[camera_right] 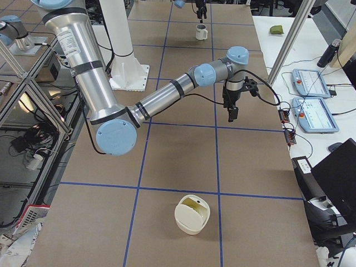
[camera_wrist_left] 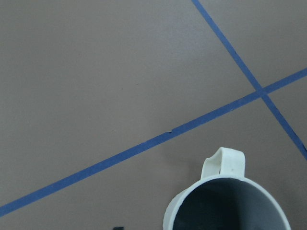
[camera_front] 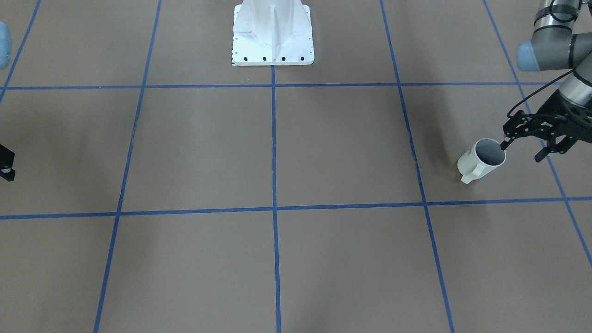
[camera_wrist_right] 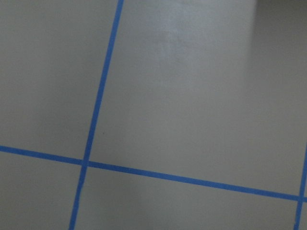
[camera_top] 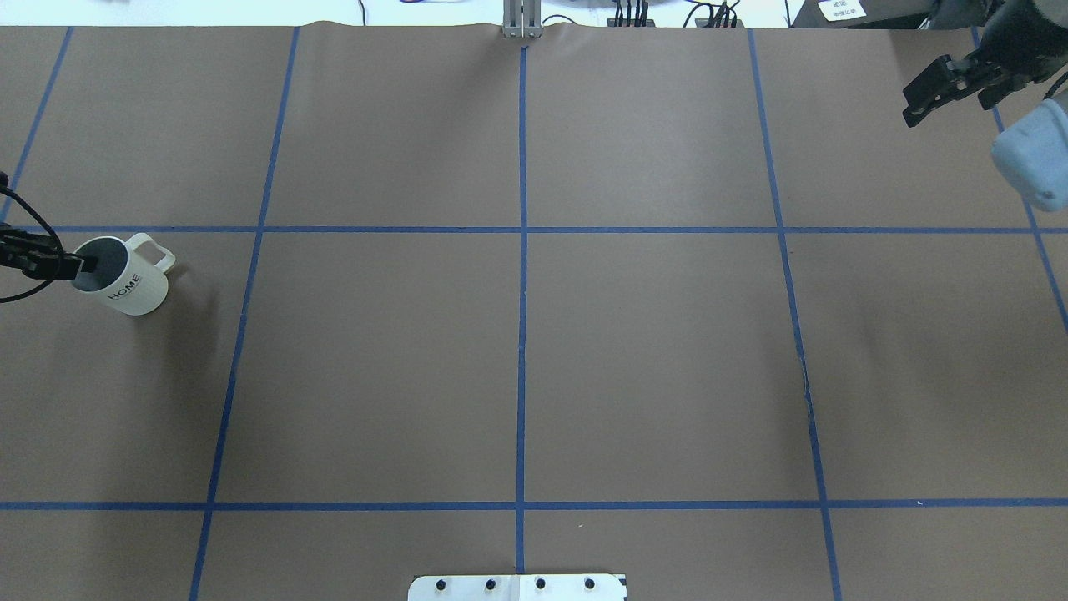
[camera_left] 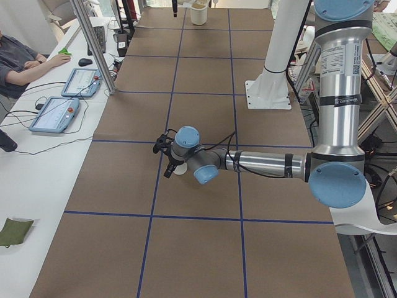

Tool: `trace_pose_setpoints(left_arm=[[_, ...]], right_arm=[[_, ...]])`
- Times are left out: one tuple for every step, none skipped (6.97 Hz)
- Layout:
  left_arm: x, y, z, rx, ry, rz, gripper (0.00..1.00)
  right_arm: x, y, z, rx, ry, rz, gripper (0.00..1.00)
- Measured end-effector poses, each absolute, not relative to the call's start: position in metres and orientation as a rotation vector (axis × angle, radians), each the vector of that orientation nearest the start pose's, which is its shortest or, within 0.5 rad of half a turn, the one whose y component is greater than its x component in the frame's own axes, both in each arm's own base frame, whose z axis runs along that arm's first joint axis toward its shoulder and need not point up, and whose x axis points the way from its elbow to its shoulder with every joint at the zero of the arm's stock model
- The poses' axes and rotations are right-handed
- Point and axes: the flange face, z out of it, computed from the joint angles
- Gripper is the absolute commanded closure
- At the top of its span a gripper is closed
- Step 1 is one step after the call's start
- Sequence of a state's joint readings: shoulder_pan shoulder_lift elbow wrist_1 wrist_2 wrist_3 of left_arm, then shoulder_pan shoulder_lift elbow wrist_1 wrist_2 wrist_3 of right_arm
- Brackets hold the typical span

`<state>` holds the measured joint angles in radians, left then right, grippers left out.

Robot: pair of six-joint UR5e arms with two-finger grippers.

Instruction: Left arm hands cup to right arm to dump lemon

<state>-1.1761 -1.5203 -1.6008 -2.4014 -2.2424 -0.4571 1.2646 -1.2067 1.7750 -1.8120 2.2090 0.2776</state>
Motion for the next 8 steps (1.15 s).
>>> trace_pose_setpoints(left_arm=[[0.092, -0.494, 0.578, 0.409, 0.881, 0.223, 0.0], [0.06, -0.499, 0.58, 0.364, 0.847, 0.235, 0.0], [0.031, -0.5, 0.585, 0.309, 0.81, 0.241, 0.0], [0.009, -0.497, 0.596, 0.243, 0.782, 0.249, 0.0], [-0.007, -0.491, 0.608, 0.187, 0.768, 0.255, 0.0], [-0.018, -0.482, 0.621, 0.147, 0.763, 0.256, 0.0], [-0.023, -0.474, 0.63, 0.12, 0.762, 0.252, 0.0], [-0.025, -0.469, 0.634, 0.099, 0.762, 0.245, 0.0]], right_arm=[[-0.096, -0.591, 0.415, 0.1, -0.681, -0.17, 0.0], [-0.076, -0.583, 0.44, 0.086, -0.667, -0.207, 0.0], [-0.051, -0.573, 0.465, 0.071, -0.659, -0.206, 0.0], [-0.024, -0.56, 0.491, 0.054, -0.656, -0.195, 0.0], [0.0, -0.545, 0.516, 0.038, -0.655, -0.195, 0.0], [0.02, -0.53, 0.538, 0.022, -0.656, -0.186, 0.0], [0.034, -0.515, 0.556, 0.005, -0.662, -0.173, 0.0], [0.041, -0.5, 0.572, -0.015, -0.668, -0.159, 0.0]])
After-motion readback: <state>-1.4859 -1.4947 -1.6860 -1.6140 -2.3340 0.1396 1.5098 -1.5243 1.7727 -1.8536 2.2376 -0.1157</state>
